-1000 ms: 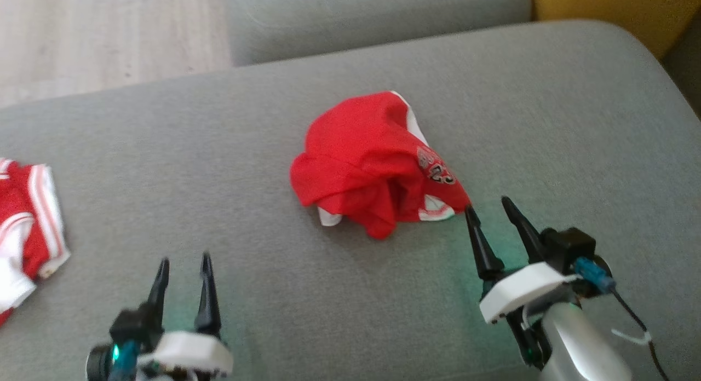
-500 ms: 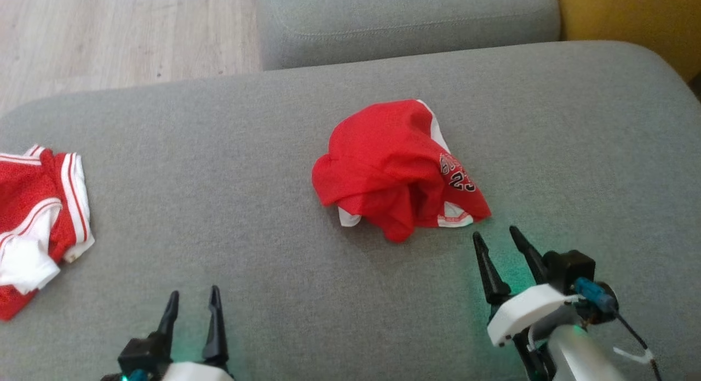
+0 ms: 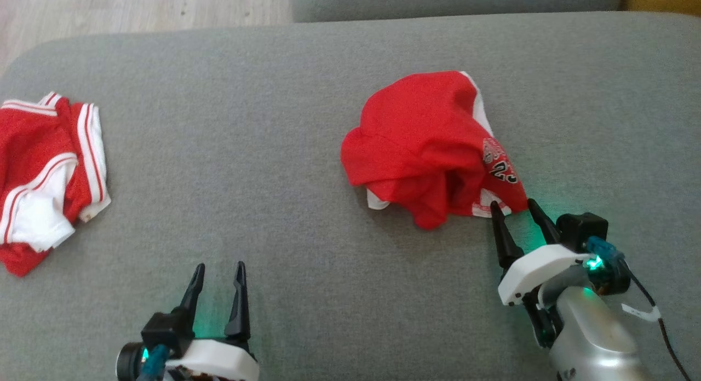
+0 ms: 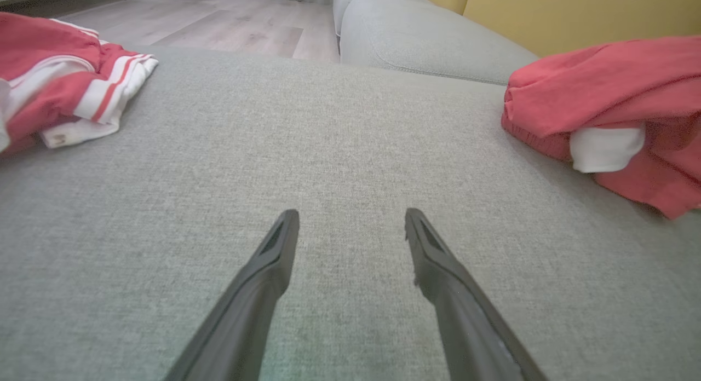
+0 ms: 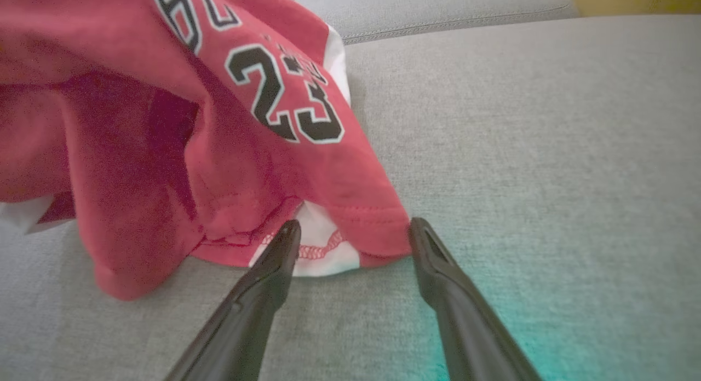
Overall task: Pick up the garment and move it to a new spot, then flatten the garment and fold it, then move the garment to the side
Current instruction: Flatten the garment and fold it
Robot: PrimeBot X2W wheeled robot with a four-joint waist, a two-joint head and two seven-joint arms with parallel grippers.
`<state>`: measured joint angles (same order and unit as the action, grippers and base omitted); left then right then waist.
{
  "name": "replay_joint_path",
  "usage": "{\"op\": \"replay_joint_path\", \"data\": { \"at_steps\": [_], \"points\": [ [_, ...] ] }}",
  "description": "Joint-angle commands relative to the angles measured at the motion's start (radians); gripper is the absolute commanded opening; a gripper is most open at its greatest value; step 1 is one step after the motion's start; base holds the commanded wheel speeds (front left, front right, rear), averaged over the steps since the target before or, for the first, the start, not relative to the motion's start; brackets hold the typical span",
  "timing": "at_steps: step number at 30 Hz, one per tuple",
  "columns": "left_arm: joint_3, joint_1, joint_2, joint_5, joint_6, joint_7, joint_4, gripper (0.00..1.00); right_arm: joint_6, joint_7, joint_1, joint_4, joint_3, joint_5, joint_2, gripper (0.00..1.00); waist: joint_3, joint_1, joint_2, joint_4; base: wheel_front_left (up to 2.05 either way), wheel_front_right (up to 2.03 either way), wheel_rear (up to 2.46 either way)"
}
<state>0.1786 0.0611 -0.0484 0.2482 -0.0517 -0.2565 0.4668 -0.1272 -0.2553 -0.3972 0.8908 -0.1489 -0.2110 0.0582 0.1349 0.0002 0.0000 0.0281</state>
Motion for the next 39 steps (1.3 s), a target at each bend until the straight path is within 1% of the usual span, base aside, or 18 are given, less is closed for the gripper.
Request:
{"op": "replay_joint_path", "data": {
  "at_steps": [1, 4, 5, 6, 7, 10, 13, 17, 19, 22, 24, 25, 28, 29, 32, 34, 39],
  "points": [
    [-0.021, 0.040, -0.002, 0.007, 0.005, -0.005, -0.023, 1.00, -0.003, -0.006, -0.027, -0.011, -0.015, 0.002, -0.008, 1.00, 0.014, -0.0002, 0.0000, 0.013, 0.00, 0.00, 0.00],
    [-0.010, 0.046, -0.002, 0.009, 0.006, -0.005, -0.023, 1.00, -0.003, -0.006, -0.039, 0.005, -0.002, 0.015, -0.008, 1.00, 0.023, -0.0002, 0.0000, 0.023, 0.00, 0.00, 0.00],
    [-0.008, 0.047, -0.002, 0.010, 0.007, -0.005, -0.023, 1.00, -0.003, -0.006, -0.041, 0.005, 0.008, 0.019, -0.008, 0.77, 0.025, -0.0002, 0.0000, 0.025, 0.00, 0.00, 0.00],
    [-0.007, 0.047, -0.002, 0.011, 0.008, -0.005, -0.024, 1.00, -0.003, -0.006, -0.041, 0.001, 0.016, 0.023, -0.008, 0.40, 0.025, -0.0002, 0.0000, 0.026, 0.00, 0.00, 0.00],
    [-0.006, 0.048, -0.002, 0.013, 0.008, -0.005, -0.024, 1.00, -0.003, -0.006, -0.039, -0.003, 0.021, 0.026, -0.008, 0.00, 0.025, -0.0002, 0.0000, 0.026, 0.00, 0.00, 0.00],
    [-0.005, 0.046, -0.002, 0.019, 0.008, -0.005, -0.023, 1.00, -0.003, -0.006, -0.028, -0.045, 0.053, 0.035, -0.008, 0.00, 0.017, -0.0002, 0.0000, 0.021, 0.00, 0.00, 0.00],
    [-0.006, 0.040, -0.002, 0.025, 0.009, -0.005, -0.023, 1.00, -0.003, -0.006, -0.020, -0.112, 0.110, 0.055, -0.008, 0.00, 0.002, -0.0002, 0.0000, 0.009, 0.00, 0.00, 0.00],
    [-0.010, 0.028, -0.002, 0.035, 0.011, -0.005, -0.025, 1.00, -0.003, -0.006, -0.068, -0.254, 0.189, 0.079, 0.006, 0.00, -0.024, -0.0002, 0.0000, -0.014, 0.00, 0.00, 0.00],
    [-0.010, 0.020, -0.002, 0.039, 0.008, -0.005, -0.021, 1.00, -0.003, -0.006, -0.116, -0.326, 0.194, 0.087, 0.028, 0.00, -0.044, -0.0002, 0.0000, -0.026, 0.00, 0.00, 0.00],
    [-0.004, 0.004, -0.002, 0.052, 0.007, -0.005, -0.012, 1.00, -0.003, -0.006, -0.203, -0.410, 0.162, 0.091, 0.073, 0.00, -0.080, -0.0002, 0.0000, -0.037, 0.00, 0.00, 0.00],
    [0.004, -0.010, -0.002, 0.067, 0.008, -0.005, -0.008, 1.00, -0.003, -0.006, -0.265, -0.437, 0.125, 0.090, 0.099, 0.00, -0.104, -0.0002, 0.0000, -0.040, 0.00, 0.00, 0.00],
    [0.015, -0.020, -0.002, 0.075, 0.007, -0.005, -0.002, 1.00, -0.003, -0.006, -0.330, -0.438, 0.076, 0.083, 0.122, 0.00, -0.122, -0.0002, 0.0000, -0.037, 0.00, 0.00, 0.00],
    [0.032, -0.023, -0.002, 0.089, 0.005, -0.005, 0.004, 1.00, -0.003, -0.003, -0.421, -0.410, -0.008, 0.075, 0.139, 0.00, -0.139, -0.0002, 0.0000, -0.017, 0.00, 0.00, 0.00],
    [0.032, -0.023, -0.002, 0.089, 0.005, -0.005, 0.004, 1.00, -0.003, -0.003, -0.421, -0.410, -0.008, 0.075, 0.139, 0.00, -0.139, -0.0002, 0.0000, -0.017, 0.00, 0.00, 0.00],
    [0.045, -0.026, -0.002, 0.098, 0.005, -0.005, 0.009, 1.00, -0.003, 0.003, -0.487, -0.376, -0.097, 0.061, 0.131, 0.00, -0.149, -0.0002, 0.0000, 0.014, 0.00, 0.00, 0.00],
    [0.051, -0.031, -0.002, 0.101, 0.007, -0.005, 0.012, 1.00, -0.003, 0.002, -0.521, -0.359, -0.136, 0.040, 0.114, 0.00, -0.155, -0.0002, 0.0000, 0.035, 0.00, 0.00, 0.00],
    [0.053, -0.054, -0.002, 0.092, 0.007, -0.005, 0.017, 1.00, -0.003, 0.003, -0.563, -0.326, -0.166, -0.004, 0.072, 0.00, -0.166, -0.0002, 0.0000, 0.077, 0.00, 0.00, 0.00]
  ]
}}
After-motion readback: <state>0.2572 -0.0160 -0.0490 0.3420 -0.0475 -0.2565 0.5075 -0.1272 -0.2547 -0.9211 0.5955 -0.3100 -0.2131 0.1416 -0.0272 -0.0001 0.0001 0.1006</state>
